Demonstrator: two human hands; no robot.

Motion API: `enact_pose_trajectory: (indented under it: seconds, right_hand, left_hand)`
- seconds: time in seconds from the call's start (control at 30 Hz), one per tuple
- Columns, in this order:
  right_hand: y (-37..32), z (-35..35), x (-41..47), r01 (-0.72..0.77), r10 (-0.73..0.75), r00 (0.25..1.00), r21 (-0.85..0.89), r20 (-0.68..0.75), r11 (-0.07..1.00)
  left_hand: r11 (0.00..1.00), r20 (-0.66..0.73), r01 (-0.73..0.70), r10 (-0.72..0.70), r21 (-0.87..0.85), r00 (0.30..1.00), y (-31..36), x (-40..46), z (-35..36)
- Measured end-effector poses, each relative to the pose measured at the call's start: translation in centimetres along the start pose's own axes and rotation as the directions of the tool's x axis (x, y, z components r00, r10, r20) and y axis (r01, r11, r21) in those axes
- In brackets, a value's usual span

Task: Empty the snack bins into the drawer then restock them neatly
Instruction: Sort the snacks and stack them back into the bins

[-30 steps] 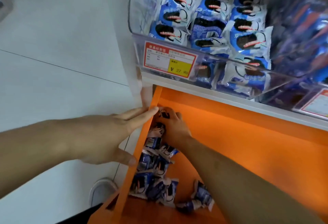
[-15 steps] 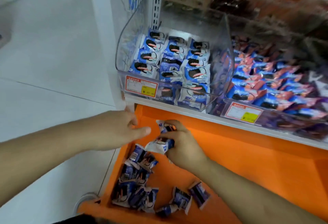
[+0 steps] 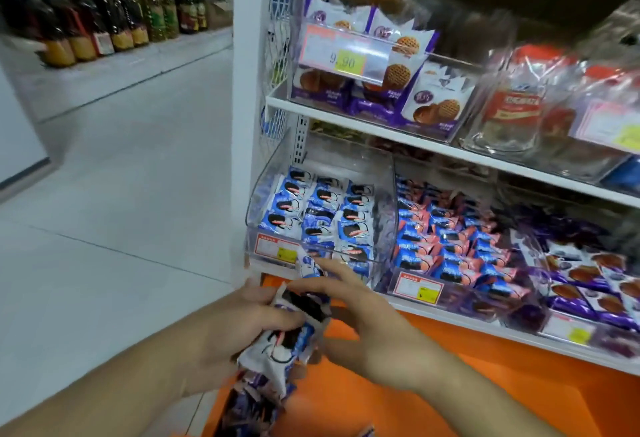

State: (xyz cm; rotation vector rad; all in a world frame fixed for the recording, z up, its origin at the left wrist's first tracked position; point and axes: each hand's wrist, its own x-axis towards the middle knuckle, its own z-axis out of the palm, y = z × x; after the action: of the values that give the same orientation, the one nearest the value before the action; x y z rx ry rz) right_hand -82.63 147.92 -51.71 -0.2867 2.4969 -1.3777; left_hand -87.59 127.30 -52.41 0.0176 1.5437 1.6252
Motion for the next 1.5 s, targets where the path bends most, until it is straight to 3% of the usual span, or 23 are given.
enact_pose_trajectory:
  seconds: [0.07,0.17,0.3,0.43,0.57,0.73,0.9,1.0,1.07,1.13,1.23,1.33,1.5]
  right_hand:
    - [-0.7,-0.7,0.2,-0.001,0.018,0.992,0.134,-0.127,0.991]
    - [-0.8,-1.8,2.3,0.050,-0.012,0.940,0.104,-0.342,0.993]
    - [-1.1,-4.3,6.6,0.082,-0.065,0.909,0.024,-0.412,0.996]
    - [0.1,-6.4,13.2,-0.035,-0.027,0.909,-0.139,-0.416,0.990]
    - [2.9,-8.2,21.1,-0.205,0.024,0.914,-0.411,-0.405,0.888]
    - [4.7,-9.3,28.5,-0.216,-0.035,0.909,-0.540,-0.416,0.813]
    - [6.2,-9.8,30.0,-0.255,-0.001,0.930,-0.651,-0.366,0.715]
    - [4.1,-8.6,26.8,-0.214,-0.096,0.893,-0.603,-0.440,0.768]
    - [1.6,-7.1,22.9,-0.074,-0.106,0.877,-0.349,-0.468,0.934]
    - [-0.8,-5.3,18.1,0.096,-0.114,0.919,-0.065,-0.378,0.993]
    - [-3.5,-2.2,12.7,0.082,-0.095,0.960,-0.059,-0.263,0.995]
    - [-3.8,0.1,11.2,-0.021,0.007,0.931,-0.035,-0.365,0.999]
    - [-2.7,-1.2,11.7,-0.030,0.043,0.903,0.039,-0.426,0.999]
  left_hand:
    - [0.998,-0.018,0.019,-0.018,0.060,1.000,0.5,0.0,-0.8]
    - [0.982,-0.093,0.027,-0.009,0.189,0.996,1.6,0.2,-1.6]
    - [0.964,-0.150,0.040,0.000,0.263,0.989,3.1,1.1,-3.0]
    - [0.928,-0.176,0.037,0.031,0.371,0.984,4.4,2.0,-4.7]
    - [0.913,-0.161,0.016,0.055,0.407,0.985,5.1,3.6,-6.3]
    - [0.889,-0.164,0.000,0.084,0.457,0.983,6.1,4.8,-7.6]
    - [0.957,-0.215,-0.043,0.108,0.286,0.971,6.1,5.7,-8.1]
    - [0.967,-0.289,-0.094,0.163,0.237,0.943,5.7,5.5,-8.0]
    - [0.964,-0.341,-0.140,0.212,0.225,0.916,5.5,5.4,-8.0]
    - [0.960,-0.386,-0.208,0.267,0.189,0.883,5.4,5.3,-7.7]
    - [0.946,-0.408,-0.310,0.319,0.089,0.856,5.6,5.0,-6.5]
    - [0.912,-0.422,-0.411,0.374,0.004,0.826,5.9,4.4,-5.1]
    - [0.907,-0.402,-0.412,0.345,-0.090,0.848,6.3,4.2,-5.0]
